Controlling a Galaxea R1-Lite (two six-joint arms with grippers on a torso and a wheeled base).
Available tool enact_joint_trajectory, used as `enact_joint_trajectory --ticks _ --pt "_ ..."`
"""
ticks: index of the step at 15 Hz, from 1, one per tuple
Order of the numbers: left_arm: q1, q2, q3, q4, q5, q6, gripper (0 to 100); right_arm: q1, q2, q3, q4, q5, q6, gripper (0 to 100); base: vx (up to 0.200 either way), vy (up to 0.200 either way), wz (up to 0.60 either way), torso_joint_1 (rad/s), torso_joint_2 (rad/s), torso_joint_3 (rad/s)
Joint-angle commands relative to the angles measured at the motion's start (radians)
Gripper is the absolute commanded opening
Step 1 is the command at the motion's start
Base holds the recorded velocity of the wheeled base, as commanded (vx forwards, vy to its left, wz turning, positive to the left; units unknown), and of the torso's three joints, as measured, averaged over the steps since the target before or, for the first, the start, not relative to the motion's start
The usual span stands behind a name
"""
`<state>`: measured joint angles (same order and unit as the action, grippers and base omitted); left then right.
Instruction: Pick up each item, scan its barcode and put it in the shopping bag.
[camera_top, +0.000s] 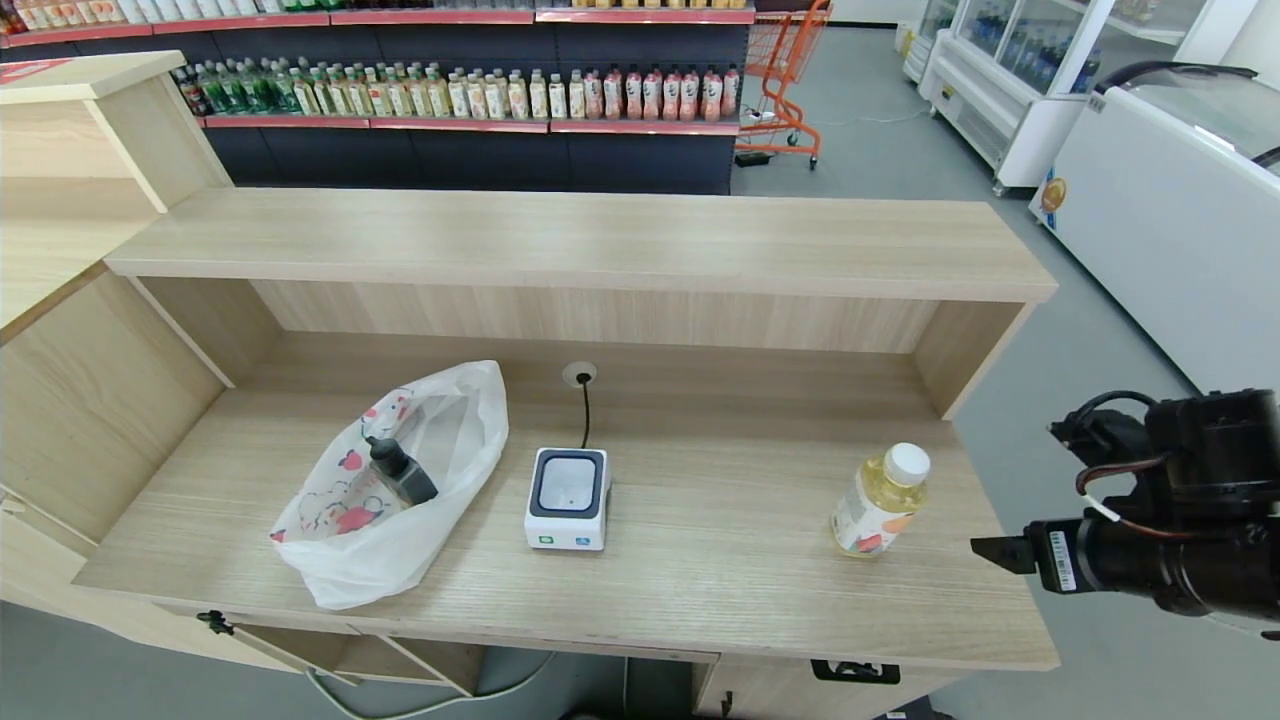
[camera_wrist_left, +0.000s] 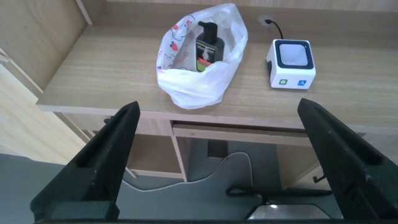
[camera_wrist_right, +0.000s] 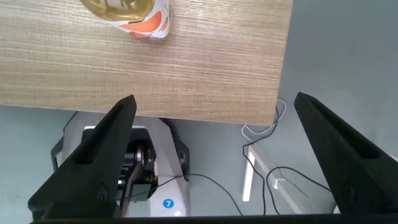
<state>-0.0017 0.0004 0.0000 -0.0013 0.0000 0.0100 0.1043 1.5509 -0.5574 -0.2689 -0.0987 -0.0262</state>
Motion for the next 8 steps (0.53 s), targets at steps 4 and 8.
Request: enact_joint_trajectory --ticks 4,8 --pt "0.000 0.001 0.000 0.000 0.000 0.001 100 0.017 0.163 0.048 -0.156 0.045 -0.017 100 0.000 0.000 0.00 0.000 0.00 0.000" --pt "0.002 0.001 0.000 0.000 0.000 0.001 100 0.057 0.242 0.050 -0.263 0.048 -0.021 100 0.000 0.000 0.00 0.000 0.00 0.000"
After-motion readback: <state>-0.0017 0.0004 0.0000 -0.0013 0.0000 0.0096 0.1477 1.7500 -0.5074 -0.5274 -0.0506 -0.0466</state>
